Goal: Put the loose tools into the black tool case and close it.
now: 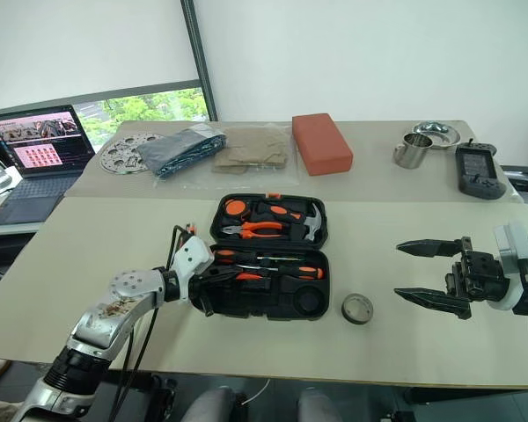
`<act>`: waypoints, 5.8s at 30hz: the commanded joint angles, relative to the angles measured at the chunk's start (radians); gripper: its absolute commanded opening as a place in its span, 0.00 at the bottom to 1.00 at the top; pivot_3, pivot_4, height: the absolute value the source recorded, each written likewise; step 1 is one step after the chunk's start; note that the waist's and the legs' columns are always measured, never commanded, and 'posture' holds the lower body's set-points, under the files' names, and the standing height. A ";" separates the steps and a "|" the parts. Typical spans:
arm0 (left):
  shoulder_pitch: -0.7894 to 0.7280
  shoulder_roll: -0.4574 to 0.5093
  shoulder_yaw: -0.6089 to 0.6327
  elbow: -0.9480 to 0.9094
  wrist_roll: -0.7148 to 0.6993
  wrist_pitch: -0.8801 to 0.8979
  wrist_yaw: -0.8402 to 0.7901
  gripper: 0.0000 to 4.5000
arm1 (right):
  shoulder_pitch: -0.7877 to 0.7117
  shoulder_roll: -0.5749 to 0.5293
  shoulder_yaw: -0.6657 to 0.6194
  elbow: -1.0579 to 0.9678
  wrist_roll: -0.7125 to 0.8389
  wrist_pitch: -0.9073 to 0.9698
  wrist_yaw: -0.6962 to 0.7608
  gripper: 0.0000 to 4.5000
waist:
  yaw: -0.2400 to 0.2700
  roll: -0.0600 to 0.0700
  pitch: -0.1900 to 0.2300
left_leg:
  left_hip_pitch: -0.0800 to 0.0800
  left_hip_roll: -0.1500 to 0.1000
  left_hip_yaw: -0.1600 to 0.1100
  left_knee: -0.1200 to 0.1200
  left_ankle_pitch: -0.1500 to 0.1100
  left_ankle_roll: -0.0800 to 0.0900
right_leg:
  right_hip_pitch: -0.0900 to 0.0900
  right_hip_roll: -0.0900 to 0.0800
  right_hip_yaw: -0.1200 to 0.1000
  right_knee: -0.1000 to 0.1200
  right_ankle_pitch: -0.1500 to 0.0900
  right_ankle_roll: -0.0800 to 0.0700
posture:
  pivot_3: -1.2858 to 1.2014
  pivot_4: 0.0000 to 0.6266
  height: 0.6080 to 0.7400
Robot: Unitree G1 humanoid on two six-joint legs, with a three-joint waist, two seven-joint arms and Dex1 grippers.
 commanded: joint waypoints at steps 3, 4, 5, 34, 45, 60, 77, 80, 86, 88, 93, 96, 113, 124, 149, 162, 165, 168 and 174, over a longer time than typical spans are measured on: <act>0.060 -0.001 -0.038 0.080 0.040 0.011 0.012 0.01 | -0.008 -0.013 -0.032 -0.019 0.008 -0.017 0.048 1.00 | -0.001 0.000 0.000 | 0.000 0.000 0.000 0.000 0.000 0.000 | 0.001 0.000 0.000 0.000 0.000 0.000 | 0.52 0.24 1.00; 0.066 0.001 -0.039 0.081 0.042 0.006 0.011 0.01 | -0.009 -0.013 -0.031 -0.018 0.007 -0.017 0.048 1.00 | -0.001 0.000 0.000 | 0.000 0.000 0.000 0.000 0.000 0.000 | 0.002 0.000 0.000 0.000 0.000 0.000 | 0.52 0.24 1.00; 0.070 0.004 -0.039 0.082 0.043 0.004 0.011 0.01 | -0.011 -0.012 -0.029 -0.018 0.007 -0.017 0.048 1.00 | -0.001 0.000 0.000 | 0.000 0.000 0.000 0.000 0.000 0.000 | 0.002 0.000 0.000 0.000 0.000 0.000 | 0.52 0.24 1.00; 0.144 -0.096 0.395 -0.129 -0.191 -0.013 0.292 0.42 | -0.079 -0.006 0.026 0.026 0.001 -0.026 0.048 1.00 | -0.020 -0.004 0.003 | -0.001 0.001 -0.001 0.000 0.000 0.000 | -0.003 -0.002 -0.001 -0.001 -0.001 0.001 | 0.52 0.24 1.00; -0.072 -0.078 0.413 -0.130 -0.161 0.490 0.595 0.99 | -0.132 -0.015 0.073 0.053 0.005 -0.028 0.048 1.00 | -0.015 -0.007 0.005 | -0.004 -0.001 -0.003 -0.001 -0.001 -0.001 | -0.003 -0.003 -0.003 -0.003 -0.001 0.002 | 0.52 0.24 1.00; -0.126 -0.092 0.314 -0.094 -0.101 0.713 0.655 0.99 | -0.122 -0.006 0.054 0.038 0.018 -0.026 0.048 1.00 | -0.017 -0.009 0.006 | -0.004 -0.001 -0.003 -0.001 -0.001 -0.002 | -0.003 -0.002 -0.003 -0.003 -0.001 0.002 | 0.52 0.24 1.00; -0.139 -0.189 0.336 -0.079 -0.087 0.862 0.704 0.99 | -0.206 0.047 0.039 0.124 -0.004 -0.146 0.048 1.00 | -0.016 -0.008 0.006 | -0.003 -0.002 -0.003 -0.001 -0.001 -0.002 | -0.002 -0.003 -0.003 -0.003 -0.001 0.002 | 0.52 0.24 1.00; -0.145 -0.198 0.347 -0.075 -0.091 0.880 0.705 0.99 | -0.219 0.046 0.052 0.145 -0.007 -0.161 0.048 1.00 | -0.016 -0.008 0.006 | -0.003 -0.002 -0.003 -0.001 -0.001 -0.002 | -0.002 -0.003 -0.003 -0.004 -0.001 0.003 | 0.52 0.24 1.00; -0.143 -0.212 0.360 -0.086 -0.090 0.901 0.708 0.69 | -0.220 0.035 0.067 0.173 -0.009 -0.184 0.048 1.00 | -0.016 -0.008 0.006 | -0.002 -0.002 -0.003 -0.001 -0.001 -0.003 | -0.002 -0.003 -0.003 -0.004 -0.001 0.003 | 0.52 0.24 1.00; -0.138 -0.213 0.360 -0.094 -0.087 0.908 0.713 0.51 | -0.220 0.032 0.072 0.187 -0.010 -0.191 0.048 1.00 | -0.016 -0.008 0.006 | -0.002 -0.002 -0.003 -0.001 -0.001 -0.003 | -0.001 -0.003 -0.003 -0.004 -0.001 0.003 | 0.52 0.24 1.00; -0.121 -0.199 0.373 -0.105 -0.075 0.909 0.723 0.37 | -0.216 0.023 0.088 0.209 -0.007 -0.207 0.048 1.00 | -0.016 -0.008 0.006 | -0.002 -0.003 -0.003 -0.001 -0.002 -0.003 | -0.001 -0.003 -0.003 -0.004 -0.001 0.003 | 0.52 0.24 1.00; -0.114 -0.181 0.391 -0.107 -0.067 0.883 0.721 0.37 | -0.215 0.020 0.092 0.211 -0.005 -0.209 0.048 1.00 | -0.018 -0.008 0.006 | -0.002 -0.002 -0.003 -0.002 -0.002 -0.003 | -0.001 -0.003 -0.002 -0.004 -0.001 0.003 | 0.52 0.24 1.00; -0.193 0.216 0.144 -0.138 -0.120 0.027 -0.208 0.37 | -0.193 0.001 0.082 0.199 0.007 -0.195 0.048 1.00 | -0.009 -0.006 0.007 | -0.003 -0.002 0.000 -0.011 -0.002 -0.005 | -0.001 -0.006 -0.003 -0.016 -0.001 0.002 | 0.52 0.24 1.00; -0.285 0.309 -0.193 -0.102 0.105 -0.052 -0.443 0.37 | -0.138 0.010 0.014 0.125 0.006 -0.169 0.048 1.00 | -0.003 -0.006 0.009 | -0.008 -0.001 0.001 -0.014 -0.002 -0.003 | -0.002 -0.003 -0.001 -0.018 -0.001 0.001 | 0.52 0.24 1.00; -0.342 0.220 -0.321 -0.109 0.221 -0.007 -0.471 0.37 | -0.118 0.030 -0.038 0.096 -0.026 -0.152 0.048 1.00 | 0.006 -0.007 0.009 | -0.009 -0.001 -0.001 -0.008 -0.002 -0.003 | -0.002 -0.002 -0.002 -0.014 -0.001 0.002 | 0.52 0.24 1.00; -0.375 0.187 -0.185 -0.156 0.104 0.099 -0.465 0.98 | -0.112 0.026 -0.039 0.101 -0.029 -0.156 0.048 1.00 | 0.005 -0.006 0.009 | -0.008 -0.001 -0.001 -0.007 -0.003 -0.002 | -0.002 -0.001 -0.002 -0.013 -0.001 0.002 | 0.52 0.24 1.00; -0.405 0.180 -0.134 -0.154 0.032 0.132 -0.480 0.98 | -0.115 0.023 -0.035 0.106 -0.029 -0.157 0.048 1.00 | 0.005 -0.006 0.009 | -0.008 0.000 -0.001 -0.004 -0.003 -0.002 | -0.002 -0.001 -0.003 -0.012 -0.001 0.002 | 0.52 0.24 1.00; -0.419 0.144 -0.091 -0.114 -0.027 0.110 -0.480 0.98 | -0.124 0.023 -0.031 0.109 -0.031 -0.155 0.048 1.00 | 0.005 -0.006 0.009 | -0.007 0.000 -0.002 -0.001 -0.003 -0.001 | -0.002 -0.001 -0.003 -0.008 -0.001 0.002 | 0.52 0.24 1.00; -0.351 0.049 -0.092 0.003 -0.068 -0.053 -0.502 0.48 | -0.136 0.021 -0.023 0.112 -0.033 -0.154 0.048 1.00 | -0.001 -0.006 0.009 | -0.004 0.000 0.000 0.001 -0.003 -0.001 | -0.002 0.000 0.000 -0.005 -0.002 0.002 | 0.52 0.24 1.00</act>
